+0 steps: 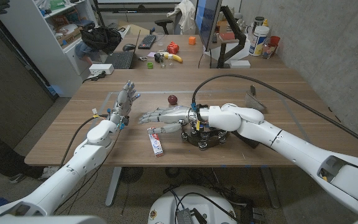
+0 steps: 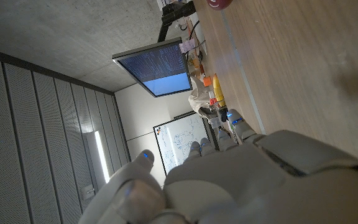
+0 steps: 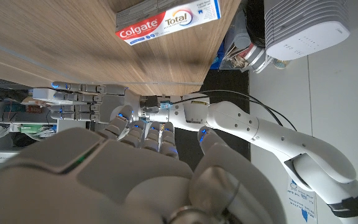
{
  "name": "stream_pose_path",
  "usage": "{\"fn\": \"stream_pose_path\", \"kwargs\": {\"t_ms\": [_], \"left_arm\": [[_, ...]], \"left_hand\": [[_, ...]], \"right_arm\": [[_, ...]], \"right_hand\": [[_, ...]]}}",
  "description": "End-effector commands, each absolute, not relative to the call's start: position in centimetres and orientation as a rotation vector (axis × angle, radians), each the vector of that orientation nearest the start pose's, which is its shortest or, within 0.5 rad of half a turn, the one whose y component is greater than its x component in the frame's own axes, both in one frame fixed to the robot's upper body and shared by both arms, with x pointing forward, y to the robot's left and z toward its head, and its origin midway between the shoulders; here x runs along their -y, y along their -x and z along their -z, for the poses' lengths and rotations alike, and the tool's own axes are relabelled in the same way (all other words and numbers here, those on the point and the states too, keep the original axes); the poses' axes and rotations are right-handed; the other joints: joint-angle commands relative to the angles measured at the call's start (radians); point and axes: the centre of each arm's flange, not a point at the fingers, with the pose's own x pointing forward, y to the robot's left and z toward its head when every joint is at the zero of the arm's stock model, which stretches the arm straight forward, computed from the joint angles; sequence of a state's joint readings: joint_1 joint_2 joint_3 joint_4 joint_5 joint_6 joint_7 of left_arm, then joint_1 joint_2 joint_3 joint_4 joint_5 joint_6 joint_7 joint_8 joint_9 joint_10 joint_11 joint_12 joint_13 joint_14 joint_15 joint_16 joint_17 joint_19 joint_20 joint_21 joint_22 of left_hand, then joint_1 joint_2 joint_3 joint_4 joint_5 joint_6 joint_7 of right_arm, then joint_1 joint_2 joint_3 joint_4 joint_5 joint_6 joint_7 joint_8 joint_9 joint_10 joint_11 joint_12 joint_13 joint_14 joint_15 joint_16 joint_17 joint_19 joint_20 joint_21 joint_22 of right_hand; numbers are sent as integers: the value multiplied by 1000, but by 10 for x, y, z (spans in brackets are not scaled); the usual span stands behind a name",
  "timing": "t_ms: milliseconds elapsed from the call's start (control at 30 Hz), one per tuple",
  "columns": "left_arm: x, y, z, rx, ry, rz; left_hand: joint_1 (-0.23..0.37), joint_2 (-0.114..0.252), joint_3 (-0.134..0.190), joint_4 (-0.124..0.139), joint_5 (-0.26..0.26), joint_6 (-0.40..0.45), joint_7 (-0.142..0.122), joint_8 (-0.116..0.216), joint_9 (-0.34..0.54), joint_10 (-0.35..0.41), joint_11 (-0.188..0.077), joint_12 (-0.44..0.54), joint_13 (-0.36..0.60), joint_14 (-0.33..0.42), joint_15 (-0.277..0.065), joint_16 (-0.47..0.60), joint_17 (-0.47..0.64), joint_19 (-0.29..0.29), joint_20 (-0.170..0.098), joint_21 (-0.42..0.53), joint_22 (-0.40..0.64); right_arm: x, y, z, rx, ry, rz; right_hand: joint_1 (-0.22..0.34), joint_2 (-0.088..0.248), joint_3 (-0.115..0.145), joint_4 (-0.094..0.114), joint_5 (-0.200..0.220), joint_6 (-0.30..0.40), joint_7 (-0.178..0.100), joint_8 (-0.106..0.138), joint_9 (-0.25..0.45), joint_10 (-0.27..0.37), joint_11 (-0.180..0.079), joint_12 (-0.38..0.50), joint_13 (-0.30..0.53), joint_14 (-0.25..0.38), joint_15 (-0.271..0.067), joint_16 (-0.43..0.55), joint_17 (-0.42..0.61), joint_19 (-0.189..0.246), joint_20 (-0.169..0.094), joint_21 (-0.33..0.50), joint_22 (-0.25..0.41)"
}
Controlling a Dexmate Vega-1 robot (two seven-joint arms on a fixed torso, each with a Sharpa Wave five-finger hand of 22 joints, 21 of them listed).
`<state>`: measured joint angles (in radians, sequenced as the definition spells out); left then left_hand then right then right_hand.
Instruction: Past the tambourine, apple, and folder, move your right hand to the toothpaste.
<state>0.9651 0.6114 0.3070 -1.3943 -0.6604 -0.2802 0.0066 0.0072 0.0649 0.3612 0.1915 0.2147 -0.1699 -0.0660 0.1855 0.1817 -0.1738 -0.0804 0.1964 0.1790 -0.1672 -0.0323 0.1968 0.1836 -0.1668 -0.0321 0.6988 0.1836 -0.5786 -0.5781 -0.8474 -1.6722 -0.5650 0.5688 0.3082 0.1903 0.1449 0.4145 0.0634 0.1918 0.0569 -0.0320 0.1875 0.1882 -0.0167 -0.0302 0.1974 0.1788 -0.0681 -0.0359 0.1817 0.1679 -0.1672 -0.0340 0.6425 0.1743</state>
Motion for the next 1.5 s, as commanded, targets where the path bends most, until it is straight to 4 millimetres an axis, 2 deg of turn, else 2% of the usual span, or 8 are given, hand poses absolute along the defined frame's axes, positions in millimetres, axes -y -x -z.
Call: {"fn": "stream_pose_path", "kwargs": {"t_ms": [33, 900, 1067, 1300, 1333, 1500], "left_arm": [[-338, -628, 56, 558, 5, 139], [-339, -627, 54, 560, 1, 138], [-341, -626, 55, 551, -2, 127], [-346, -624, 58, 540, -17, 107], [-346, -624, 58, 538, -19, 105], [-349, -623, 60, 522, -34, 85]], "left_hand": [[-5, 105, -6, -1, 4, -118, 0, 4, 3, -108, 8, 3, 3, -148, -25, -2, 3, -180, -17, 0, 3], [-5, 106, -9, -1, 4, -118, -2, 4, 3, -106, 7, 3, 3, -148, -26, -2, 3, -179, -17, -4, 3], [-5, 106, -10, -1, 4, -117, -2, 4, 3, -107, 13, 3, 3, -147, -22, -2, 3, -179, -15, -5, 3], [-5, 107, -10, -1, 5, -116, -2, 5, 3, -106, 34, 3, 3, -145, -8, -2, 3, -182, 0, -7, 3], [-5, 108, -10, -1, 5, -115, -2, 5, 3, -106, 57, 3, 3, -143, 3, -1, 4, -183, 7, -9, 3], [-4, 109, -9, -1, 5, -116, 2, 4, 3, -107, 92, 3, 3, -145, 26, -2, 4, -185, 17, -11, 4]], "right_arm": [[-2, -512, 33, 1183, 1572, -944], [-8, -514, 40, 1189, 1604, -949], [-11, -514, 41, 1188, 1612, -951], [-15, -514, 43, 1189, 1624, -957], [-16, -514, 43, 1190, 1625, -958], [-19, -515, 45, 1185, 1639, -964]], "right_hand": [[13, 24, 2, -8, -1, -4, 0, 2, 3, -5, -3, -3, 3, -10, -31, -2, 1, -5, -100, -4, 4], [13, 16, -3, -12, -4, -10, 3, 2, 4, -9, -3, -1, 3, -16, -28, -2, 2, -5, -90, -11, 4], [14, 16, -4, -13, -4, -12, 2, 2, 4, -11, -5, -1, 3, -18, -28, -2, 2, -5, -91, -13, 4], [14, 16, -5, -14, -4, -13, 2, 2, 4, -12, -3, -1, 3, -19, -28, -2, 2, -4, -92, -15, 4], [14, 16, -5, -14, -4, -12, 2, 2, 4, -12, -3, -1, 3, -19, -28, -2, 2, -4, -91, -15, 4], [14, 16, -5, -15, -5, -13, 1, 2, 4, -14, -2, -1, 3, -20, -27, -2, 2, -4, -91, -16, 5]]}}
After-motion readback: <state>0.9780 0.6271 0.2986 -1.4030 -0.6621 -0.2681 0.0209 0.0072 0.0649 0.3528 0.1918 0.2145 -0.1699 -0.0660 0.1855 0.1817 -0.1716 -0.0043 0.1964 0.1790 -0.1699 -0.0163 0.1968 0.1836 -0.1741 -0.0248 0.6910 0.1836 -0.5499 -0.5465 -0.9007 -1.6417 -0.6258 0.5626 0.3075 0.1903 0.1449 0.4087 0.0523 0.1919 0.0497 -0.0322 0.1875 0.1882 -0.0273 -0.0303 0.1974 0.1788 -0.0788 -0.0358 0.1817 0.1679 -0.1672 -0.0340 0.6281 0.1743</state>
